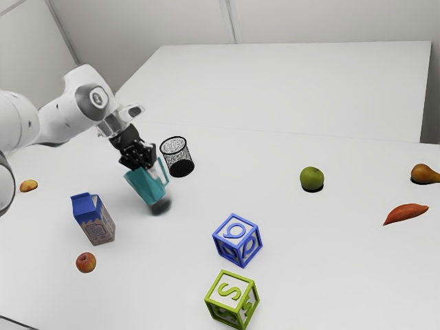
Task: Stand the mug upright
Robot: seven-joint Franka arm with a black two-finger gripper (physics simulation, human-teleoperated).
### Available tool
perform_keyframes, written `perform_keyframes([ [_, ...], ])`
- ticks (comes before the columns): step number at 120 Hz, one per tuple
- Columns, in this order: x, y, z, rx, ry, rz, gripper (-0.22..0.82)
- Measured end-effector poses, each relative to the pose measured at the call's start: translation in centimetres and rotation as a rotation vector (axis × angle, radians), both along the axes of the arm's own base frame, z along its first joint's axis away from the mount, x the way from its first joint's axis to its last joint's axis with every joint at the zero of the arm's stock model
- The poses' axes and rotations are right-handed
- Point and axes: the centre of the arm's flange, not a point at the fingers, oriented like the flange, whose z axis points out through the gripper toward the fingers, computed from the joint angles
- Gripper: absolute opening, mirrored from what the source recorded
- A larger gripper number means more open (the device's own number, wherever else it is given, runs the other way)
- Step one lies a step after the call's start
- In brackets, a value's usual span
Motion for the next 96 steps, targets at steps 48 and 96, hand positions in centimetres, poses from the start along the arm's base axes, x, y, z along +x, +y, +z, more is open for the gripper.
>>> perform_keyframes([
  [48, -1.6, -6.7, 0.6, 0.323, -0.167, -0.081, -0.16],
  [96, -2.5, -9.6, -2.8, 0.343, -0.149, 0.003, -0.16],
])
